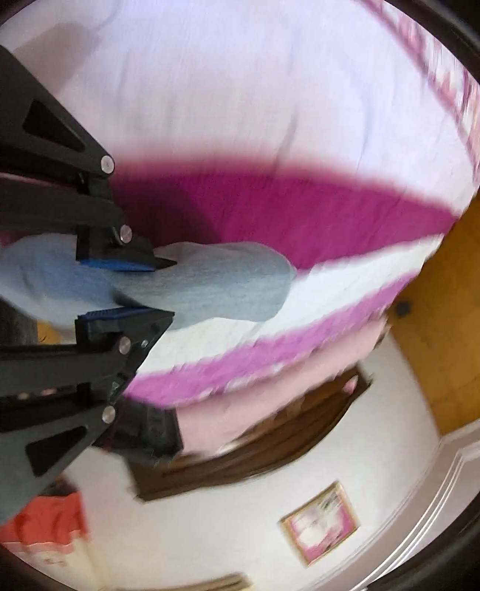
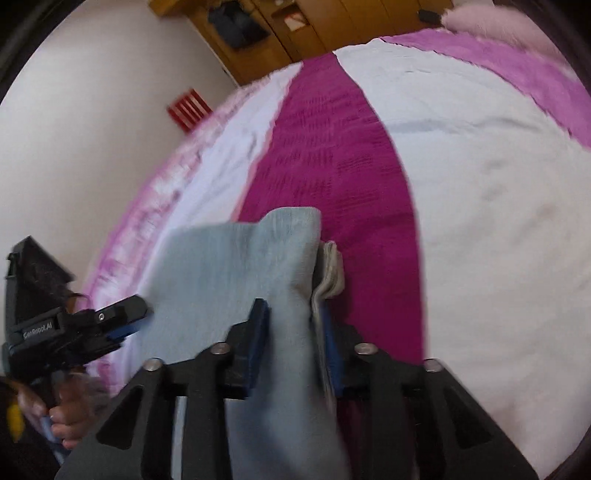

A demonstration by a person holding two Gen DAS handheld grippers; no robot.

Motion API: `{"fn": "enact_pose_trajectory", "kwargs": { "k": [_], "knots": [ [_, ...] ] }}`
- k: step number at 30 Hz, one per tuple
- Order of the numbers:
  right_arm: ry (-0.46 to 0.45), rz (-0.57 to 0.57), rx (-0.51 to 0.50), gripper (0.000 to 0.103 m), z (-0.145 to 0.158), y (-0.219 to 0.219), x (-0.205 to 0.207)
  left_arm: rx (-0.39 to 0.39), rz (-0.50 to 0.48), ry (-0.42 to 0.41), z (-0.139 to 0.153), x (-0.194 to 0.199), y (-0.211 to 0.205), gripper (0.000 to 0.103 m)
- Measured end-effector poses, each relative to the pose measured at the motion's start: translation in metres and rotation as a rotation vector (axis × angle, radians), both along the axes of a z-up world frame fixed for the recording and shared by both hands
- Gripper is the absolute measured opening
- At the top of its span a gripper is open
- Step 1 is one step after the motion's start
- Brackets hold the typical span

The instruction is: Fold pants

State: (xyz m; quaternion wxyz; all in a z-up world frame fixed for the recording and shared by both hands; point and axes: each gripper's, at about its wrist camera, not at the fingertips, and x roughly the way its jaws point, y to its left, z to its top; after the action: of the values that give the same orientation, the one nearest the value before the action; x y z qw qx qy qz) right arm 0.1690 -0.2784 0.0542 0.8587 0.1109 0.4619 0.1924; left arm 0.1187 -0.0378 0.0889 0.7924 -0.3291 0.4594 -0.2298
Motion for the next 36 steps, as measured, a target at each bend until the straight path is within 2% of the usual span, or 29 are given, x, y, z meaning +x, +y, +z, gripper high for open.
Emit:
{"fn": "enact_pose_trajectory", "kwargs": {
  "k": [3,4,5,6,8,11,15,17,20,21,22,23,24,26,27,29,31,33,35,36],
  "knots": [
    [-0.117,-0.043,-0.194,0.054,0.016,0.02,-0.003,0.123,0.136,0.072,-0.023,-0.004,0.048,0.035],
    [-0.176,-0.05,-0.252,0.059,0.021,0.024,-0.004,0.159,0.151,0.092,-0.028,-0.012,0.059,0.044],
    [-0.225,-0.05,-0.302,0.062,0.027,0.03,-0.007,0.199,0.136,0.113,-0.034,-0.022,0.064,0.046],
    [-0.249,-0.037,-0.328,0.068,0.03,0.035,-0.009,0.208,0.117,0.108,-0.036,-0.038,0.068,0.047],
    [-0.25,0.004,-0.319,0.068,0.034,0.045,-0.014,0.148,0.054,0.122,-0.045,-0.071,0.07,0.056],
    [-0.222,0.005,-0.352,0.069,0.03,0.053,-0.017,0.013,-0.037,0.157,-0.06,-0.091,0.072,0.056],
    [-0.225,-0.001,-0.456,0.076,0.01,0.055,-0.018,-0.097,-0.036,0.132,-0.072,-0.094,0.08,0.056],
    [-0.213,-0.025,-0.422,0.08,0.0,0.05,-0.012,-0.191,-0.038,0.139,-0.079,-0.082,0.085,0.056],
    [-0.141,-0.064,-0.274,0.084,-0.007,0.025,-0.005,-0.218,-0.038,0.133,-0.076,-0.074,0.083,0.056],
    [-0.107,-0.08,-0.229,0.088,-0.011,0.018,-0.001,-0.226,-0.046,0.125,-0.074,-0.073,0.081,0.056],
    [-0.07,-0.098,-0.178,0.094,-0.015,0.01,0.003,-0.23,-0.066,0.12,-0.074,-0.069,0.076,0.049],
    [-0.034,-0.115,-0.123,0.095,-0.02,0.002,0.007,-0.227,-0.081,0.125,-0.074,-0.067,0.071,0.013],
    [-0.018,-0.127,-0.082,0.096,-0.025,-0.004,0.01,-0.209,-0.098,0.135,-0.078,-0.062,0.05,0.009],
    [-0.046,-0.123,-0.107,0.096,-0.026,-0.001,0.009,-0.155,-0.113,0.118,-0.075,-0.064,0.043,0.008],
    [-0.083,-0.107,-0.166,0.096,-0.025,0.007,0.007,-0.136,-0.124,0.109,-0.072,-0.067,0.041,0.007],
    [-0.14,-0.091,-0.25,0.096,-0.023,0.02,0.001,-0.14,-0.125,0.103,-0.071,-0.072,0.039,0.007],
    [-0.135,-0.093,-0.247,0.096,-0.021,0.02,0.001,-0.15,-0.119,0.12,-0.075,-0.077,0.04,0.007],
    [-0.109,-0.091,-0.193,0.096,-0.017,0.011,0.002,-0.141,-0.117,0.129,-0.079,-0.081,0.042,0.007],
    [-0.088,-0.074,-0.077,0.084,-0.01,0.0,0.0,-0.154,-0.118,0.129,-0.081,-0.089,0.047,0.007],
    [-0.069,-0.071,0.016,0.071,-0.008,-0.008,0.001,-0.167,-0.117,0.131,-0.081,-0.092,0.052,0.007]
  ]
}}
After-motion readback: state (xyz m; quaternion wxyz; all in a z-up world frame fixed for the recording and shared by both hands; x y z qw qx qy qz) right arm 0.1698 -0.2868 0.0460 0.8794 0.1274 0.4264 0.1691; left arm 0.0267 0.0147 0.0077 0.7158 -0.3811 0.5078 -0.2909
